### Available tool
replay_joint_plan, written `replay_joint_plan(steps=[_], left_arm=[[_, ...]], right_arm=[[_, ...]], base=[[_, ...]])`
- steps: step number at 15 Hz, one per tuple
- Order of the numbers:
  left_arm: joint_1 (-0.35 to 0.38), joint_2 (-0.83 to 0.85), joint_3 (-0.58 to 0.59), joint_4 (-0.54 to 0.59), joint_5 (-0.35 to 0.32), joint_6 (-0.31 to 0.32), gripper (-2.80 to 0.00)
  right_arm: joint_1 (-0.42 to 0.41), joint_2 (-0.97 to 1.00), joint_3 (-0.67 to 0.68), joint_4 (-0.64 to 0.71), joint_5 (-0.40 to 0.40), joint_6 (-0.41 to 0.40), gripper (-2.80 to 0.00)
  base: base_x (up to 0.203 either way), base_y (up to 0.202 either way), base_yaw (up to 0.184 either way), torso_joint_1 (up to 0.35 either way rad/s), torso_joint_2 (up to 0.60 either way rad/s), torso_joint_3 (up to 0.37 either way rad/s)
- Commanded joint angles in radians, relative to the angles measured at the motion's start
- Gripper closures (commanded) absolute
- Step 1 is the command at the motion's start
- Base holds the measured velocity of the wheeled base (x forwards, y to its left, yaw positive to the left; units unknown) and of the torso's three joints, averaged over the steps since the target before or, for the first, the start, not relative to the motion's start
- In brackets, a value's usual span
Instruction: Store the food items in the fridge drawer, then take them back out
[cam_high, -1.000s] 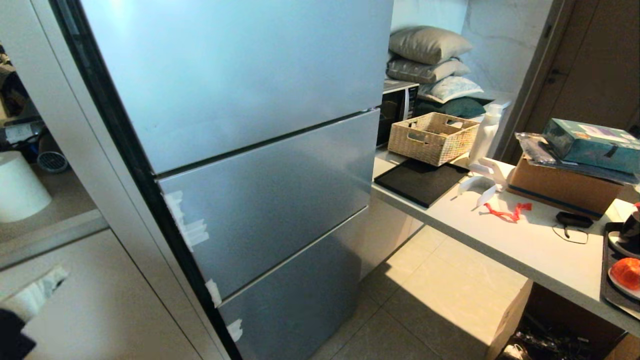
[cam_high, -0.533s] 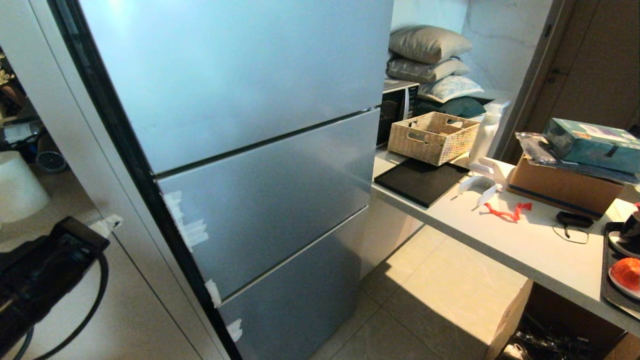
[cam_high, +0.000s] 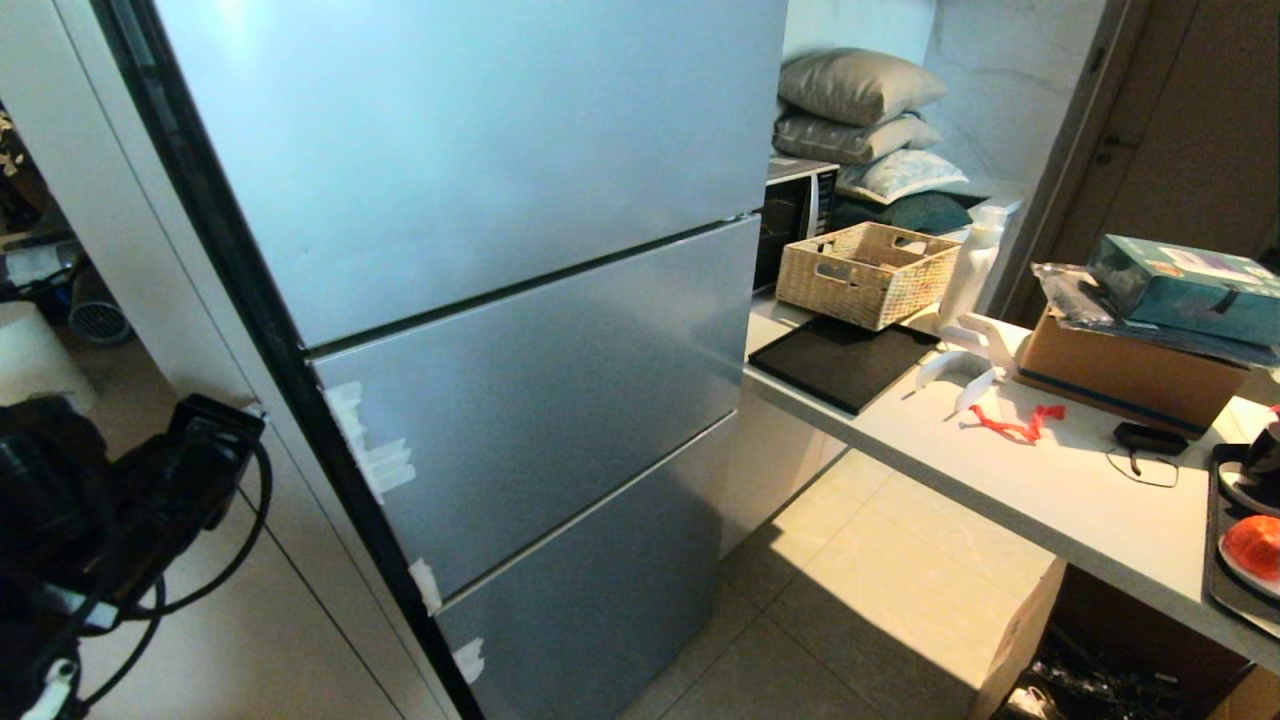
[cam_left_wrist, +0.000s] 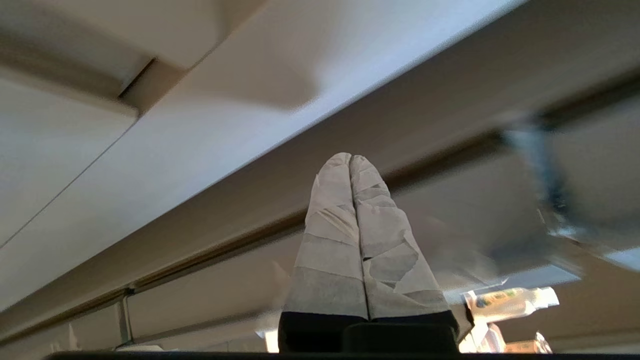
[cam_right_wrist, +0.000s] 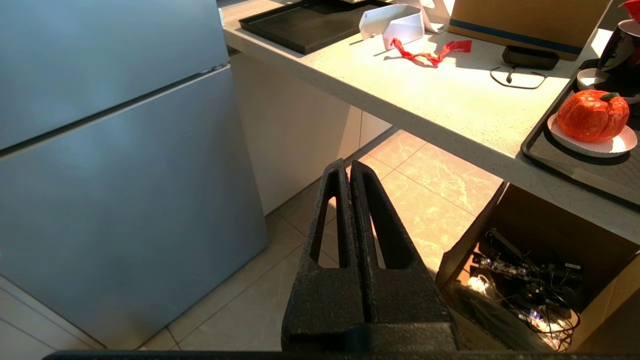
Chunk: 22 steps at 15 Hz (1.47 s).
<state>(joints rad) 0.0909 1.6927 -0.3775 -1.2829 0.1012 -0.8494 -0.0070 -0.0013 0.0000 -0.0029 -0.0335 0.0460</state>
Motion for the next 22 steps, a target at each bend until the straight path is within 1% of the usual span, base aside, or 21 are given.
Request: replay_joint_plan(steps=[1, 3, 5, 7, 8, 12, 18, 22], left_arm=[[-0.004, 0.096, -0.036, -0.023, 0.001, -0.024, 0.00], [-0.008, 0.132, -0.071, -0.037, -0.007, -0.030, 0.00], [-0.008, 0.163, -0.096, -0.039, -0.039, -0.038, 0.00], [-0.007, 0.171, -0.102, -0.039, -0.103, -0.064, 0.00], [-0.006, 0.184, -0.109, -0.039, -0.147, -0.068, 0.00], [-0.012, 0.224, -0.139, -0.038, -0.156, -0.079, 0.00], [-0.071, 0.202, -0.123, -0.039, -0.156, -0.092, 0.00], [-0.112, 0.149, -0.090, -0.039, -0.155, -0.097, 0.00]], right_arm=[[0.001, 0.001, 0.000, 0.000, 0.000, 0.000, 0.00], [-0.001, 0.001, 0.000, 0.000, 0.000, 0.000, 0.00], [0.000, 0.001, 0.000, 0.000, 0.000, 0.000, 0.00], [0.001, 0.001, 0.000, 0.000, 0.000, 0.000, 0.00], [-0.001, 0.001, 0.000, 0.000, 0.000, 0.000, 0.00], [-0.001, 0.001, 0.000, 0.000, 0.000, 0.000, 0.00], [-0.001, 0.001, 0.000, 0.000, 0.000, 0.000, 0.00], [-0.001, 0.001, 0.000, 0.000, 0.000, 0.000, 0.00]], base=[[0.000, 0.000, 0.000, 0.000, 0.00, 0.000], [0.000, 0.000, 0.000, 0.000, 0.00, 0.000], [0.000, 0.000, 0.000, 0.000, 0.00, 0.000], [0.000, 0.000, 0.000, 0.000, 0.00, 0.000], [0.000, 0.000, 0.000, 0.000, 0.00, 0.000], [0.000, 0.000, 0.000, 0.000, 0.00, 0.000], [0.000, 0.000, 0.000, 0.000, 0.00, 0.000], [0.000, 0.000, 0.000, 0.000, 0.00, 0.000]])
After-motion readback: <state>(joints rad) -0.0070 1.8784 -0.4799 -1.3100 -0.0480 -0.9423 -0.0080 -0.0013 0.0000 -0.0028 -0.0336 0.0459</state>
